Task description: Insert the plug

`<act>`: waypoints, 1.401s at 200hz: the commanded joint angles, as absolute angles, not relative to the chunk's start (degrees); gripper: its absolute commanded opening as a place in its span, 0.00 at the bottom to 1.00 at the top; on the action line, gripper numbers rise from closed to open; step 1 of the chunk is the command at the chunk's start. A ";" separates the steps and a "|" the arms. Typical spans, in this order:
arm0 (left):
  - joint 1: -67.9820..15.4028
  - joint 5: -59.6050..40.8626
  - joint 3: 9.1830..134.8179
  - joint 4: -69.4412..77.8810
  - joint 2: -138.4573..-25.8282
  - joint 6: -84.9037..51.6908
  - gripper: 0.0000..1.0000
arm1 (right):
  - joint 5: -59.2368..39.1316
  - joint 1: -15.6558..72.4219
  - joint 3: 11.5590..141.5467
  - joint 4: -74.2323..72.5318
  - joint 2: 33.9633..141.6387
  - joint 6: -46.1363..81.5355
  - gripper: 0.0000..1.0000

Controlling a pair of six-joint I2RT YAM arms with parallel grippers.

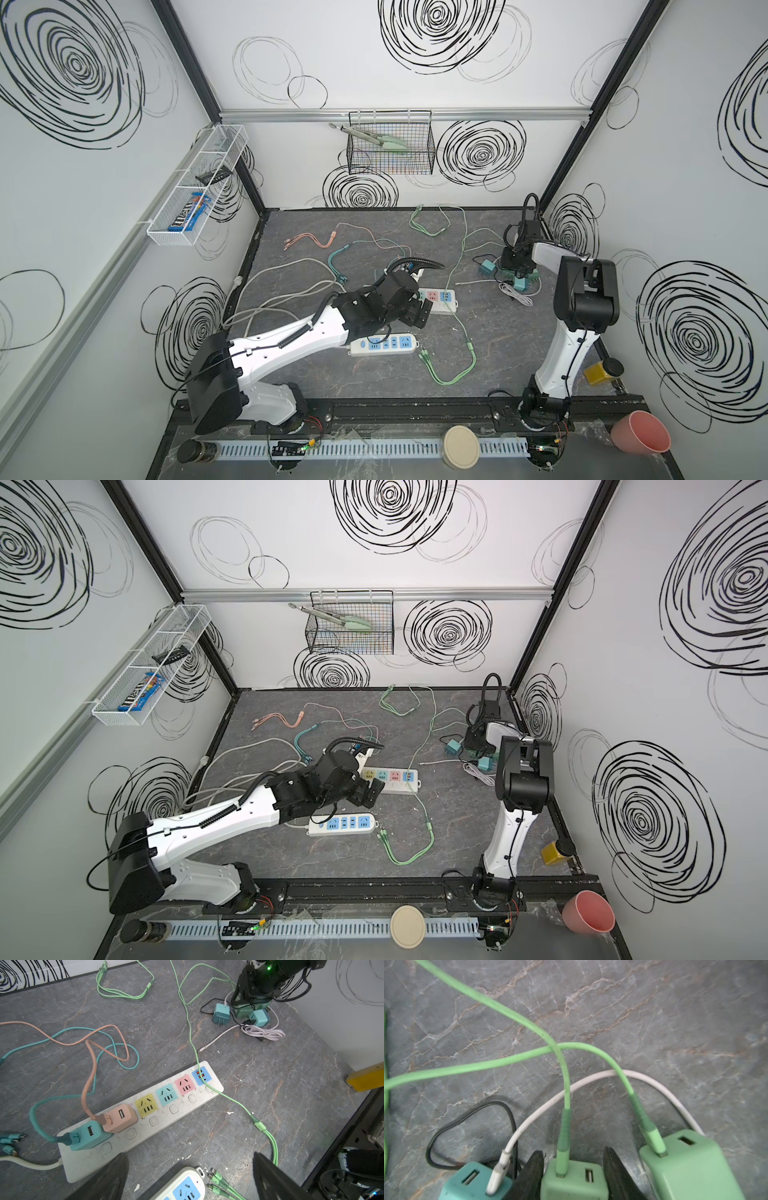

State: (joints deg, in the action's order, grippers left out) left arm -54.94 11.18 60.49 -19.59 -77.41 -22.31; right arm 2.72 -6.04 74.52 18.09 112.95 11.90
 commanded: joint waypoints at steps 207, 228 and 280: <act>-51.68 8.44 57.04 -12.83 -74.01 -22.04 0.96 | -0.31 -3.83 59.37 1.47 91.26 14.84 0.37; -51.72 8.33 57.06 -13.09 -74.00 -22.24 0.96 | -1.35 -6.44 66.55 10.07 97.99 15.36 0.34; -51.35 8.15 57.11 -13.14 -74.70 -22.07 0.96 | -5.70 -5.94 66.33 10.43 99.50 13.79 0.24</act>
